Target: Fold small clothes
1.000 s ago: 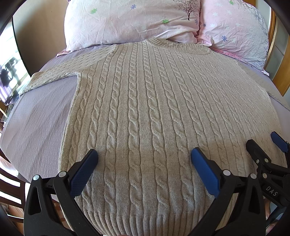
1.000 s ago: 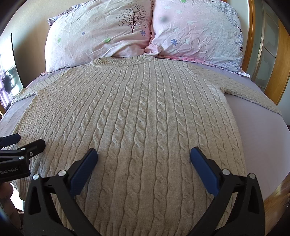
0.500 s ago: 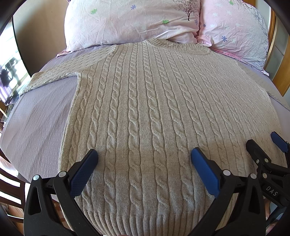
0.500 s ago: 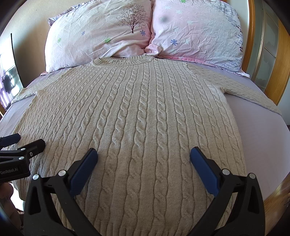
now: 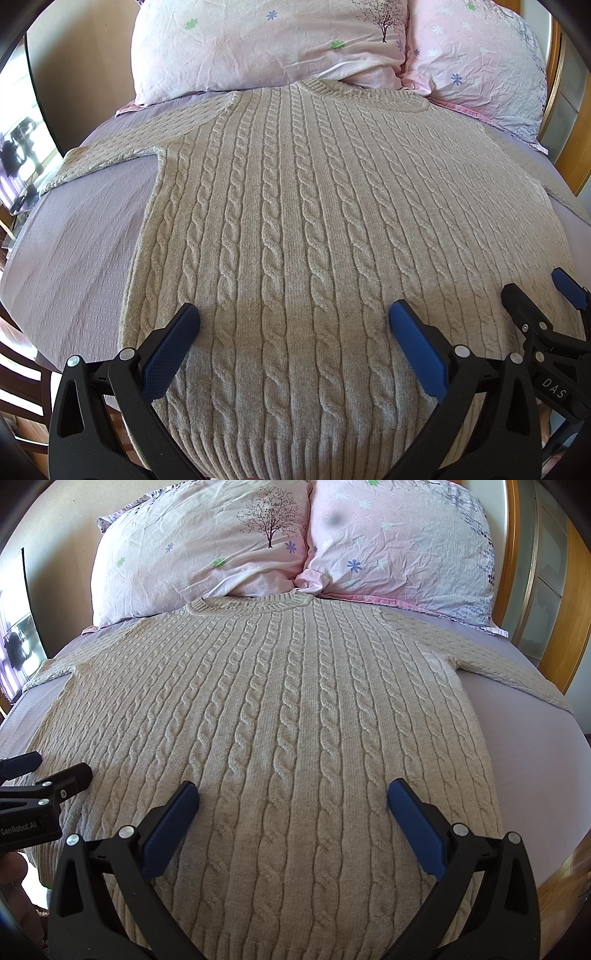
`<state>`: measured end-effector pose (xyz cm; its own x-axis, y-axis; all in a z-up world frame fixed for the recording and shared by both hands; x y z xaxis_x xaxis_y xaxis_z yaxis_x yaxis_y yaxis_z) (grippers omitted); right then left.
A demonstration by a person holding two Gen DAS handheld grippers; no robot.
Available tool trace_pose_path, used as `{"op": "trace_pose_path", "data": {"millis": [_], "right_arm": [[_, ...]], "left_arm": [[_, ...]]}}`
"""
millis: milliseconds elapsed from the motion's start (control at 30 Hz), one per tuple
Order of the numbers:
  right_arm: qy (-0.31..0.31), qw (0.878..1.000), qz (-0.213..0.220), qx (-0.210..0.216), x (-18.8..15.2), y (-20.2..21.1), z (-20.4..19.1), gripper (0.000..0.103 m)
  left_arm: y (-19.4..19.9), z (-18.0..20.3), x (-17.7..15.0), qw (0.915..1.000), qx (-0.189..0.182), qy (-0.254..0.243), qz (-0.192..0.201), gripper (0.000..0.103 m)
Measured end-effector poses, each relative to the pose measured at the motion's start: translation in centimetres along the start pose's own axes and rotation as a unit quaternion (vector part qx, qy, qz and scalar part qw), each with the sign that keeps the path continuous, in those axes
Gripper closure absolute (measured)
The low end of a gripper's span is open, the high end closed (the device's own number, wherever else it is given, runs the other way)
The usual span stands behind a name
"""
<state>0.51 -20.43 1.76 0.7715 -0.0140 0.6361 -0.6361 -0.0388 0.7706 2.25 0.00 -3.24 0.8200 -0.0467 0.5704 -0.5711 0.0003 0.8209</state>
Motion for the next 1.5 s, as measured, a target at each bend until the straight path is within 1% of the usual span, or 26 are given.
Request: {"op": "trace_pose_path", "data": {"millis": [900,1067,1133,1167,1200,1233,1267,1300,1333,1367,1400,1467,1500], "right_arm": [[0.000,1.000,0.000,0.000,-0.1,-0.1,-0.2,0.002],[0.004,1.000,-0.004,0.000,-0.1,0.1,-0.4,0.002],[0.015,1.000,0.001,0.008,-0.1,0.0,-0.2,0.002],[0.026,0.999,0.002,0.023,0.2,-0.2,-0.2,0.002],[0.032,0.998,-0.005,0.049,0.5,-0.2,0.2,0.002],[0.019,0.997,-0.005,0.076,1.0,0.1,1.2,0.002],[-0.013,0.995,0.005,0.101,1.7,0.7,2.8,0.002],[-0.051,0.991,0.026,0.120,2.5,1.4,4.8,0.002],[-0.104,0.985,0.053,0.127,3.5,2.3,8.2,0.002],[-0.152,0.979,0.071,0.116,4.3,2.9,11.6,0.002],[-0.212,0.969,0.086,0.096,5.0,3.3,15.8,0.002],[-0.318,0.939,0.107,0.072,5.6,3.4,23.5,0.004],[-0.361,0.924,0.108,0.058,5.7,3.1,27.0,0.014]], "left_arm": [[0.0,0.0,0.0,1.0000,0.000,0.000,0.001,0.001],[-0.2,0.2,0.4,1.0000,0.000,-0.002,-0.005,0.001],[-0.2,0.2,0.4,1.0000,-0.002,-0.007,-0.003,0.001],[-0.1,0.2,0.3,1.0000,-0.003,-0.009,-0.002,0.001],[-0.1,0.2,0.2,0.9999,-0.005,-0.011,-0.002,0.001],[-0.1,0.1,0.2,0.9999,-0.006,-0.012,-0.002,0.001],[-0.1,0.0,0.2,0.9999,-0.007,-0.014,-0.002,0.001],[0.0,0.0,0.1,0.9998,-0.007,-0.017,-0.001,0.001],[0.1,0.0,0.2,0.9998,-0.008,-0.020,0.001,0.001],[0.1,0.0,0.3,0.9997,-0.012,-0.022,0.003,0.001],[0.1,-0.1,0.5,0.9995,-0.021,-0.023,0.006,0.001],[0.4,-0.8,1.3,0.9985,-0.048,-0.009,0.025,0.001],[0.7,-1.3,1.9,0.9972,-0.062,0.002,0.041,0.001]]}}
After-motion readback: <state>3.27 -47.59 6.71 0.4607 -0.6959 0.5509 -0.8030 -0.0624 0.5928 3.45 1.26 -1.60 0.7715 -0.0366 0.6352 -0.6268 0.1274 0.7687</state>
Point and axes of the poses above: each gripper's, at about its wrist camera, not at the fingertips, and y roughly against the way its jaws point, z to its right, x to its top, the point moved 4 cm from there along -y, roughly the way its jaws point
